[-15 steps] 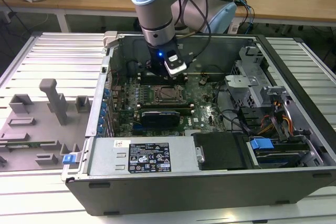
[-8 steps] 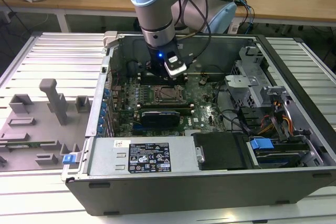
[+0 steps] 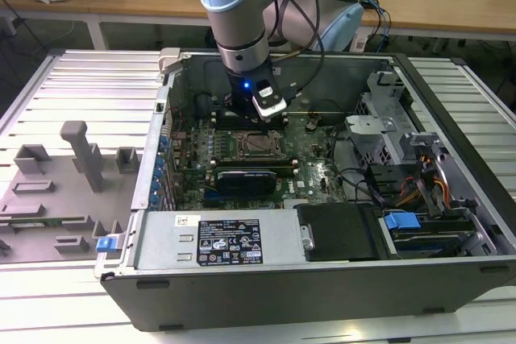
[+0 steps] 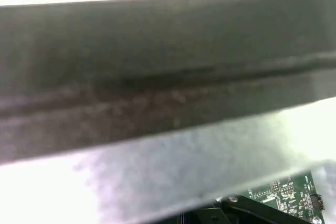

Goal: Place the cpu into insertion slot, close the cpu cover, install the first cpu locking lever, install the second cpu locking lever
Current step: 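Install the first cpu locking lever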

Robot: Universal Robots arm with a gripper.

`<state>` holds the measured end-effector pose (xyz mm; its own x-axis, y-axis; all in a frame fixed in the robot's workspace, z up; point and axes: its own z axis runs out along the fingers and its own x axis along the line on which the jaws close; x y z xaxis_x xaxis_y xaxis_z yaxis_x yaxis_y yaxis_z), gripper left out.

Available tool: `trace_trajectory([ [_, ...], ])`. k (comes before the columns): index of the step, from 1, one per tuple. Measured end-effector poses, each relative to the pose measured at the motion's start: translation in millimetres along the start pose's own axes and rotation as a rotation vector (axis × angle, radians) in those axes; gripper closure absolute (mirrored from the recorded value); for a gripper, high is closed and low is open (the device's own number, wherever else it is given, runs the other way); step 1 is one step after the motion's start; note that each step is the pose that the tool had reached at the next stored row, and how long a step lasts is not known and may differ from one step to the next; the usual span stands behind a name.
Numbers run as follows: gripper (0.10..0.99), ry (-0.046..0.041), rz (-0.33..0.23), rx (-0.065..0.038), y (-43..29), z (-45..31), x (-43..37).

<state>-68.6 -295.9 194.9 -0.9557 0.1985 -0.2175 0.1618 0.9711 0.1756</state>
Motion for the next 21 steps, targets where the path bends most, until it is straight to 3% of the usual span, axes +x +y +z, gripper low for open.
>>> trace_trajectory([
  [2,0.98,-0.0003,0.0,-0.001,0.5,-1.5,-0.4],
  [6,0.98,-0.0003,-0.001,0.002,2.5,-13.8,-3.2],
  [9,0.98,-0.0019,-0.003,0.012,4.2,-23.4,-5.3],
  [14,0.98,-0.0028,-0.005,0.017,4.6,-25.1,-5.7],
  [15,0.98,0.0035,-0.004,0.022,4.7,-24.9,-5.9],
  [17,0.98,0.0356,-0.001,0.031,5.0,-24.1,-7.9],
  [18,0.98,0.0676,0.002,0.042,5.4,-23.4,-10.1],
  [19,0.98,0.0976,0.004,0.057,5.7,-22.9,-12.1],
  [20,0.98,0.1189,0.005,0.072,5.9,-22.6,-13.7],
  [21,0.98,0.1363,0.004,0.093,6.1,-22.2,-14.8],
])
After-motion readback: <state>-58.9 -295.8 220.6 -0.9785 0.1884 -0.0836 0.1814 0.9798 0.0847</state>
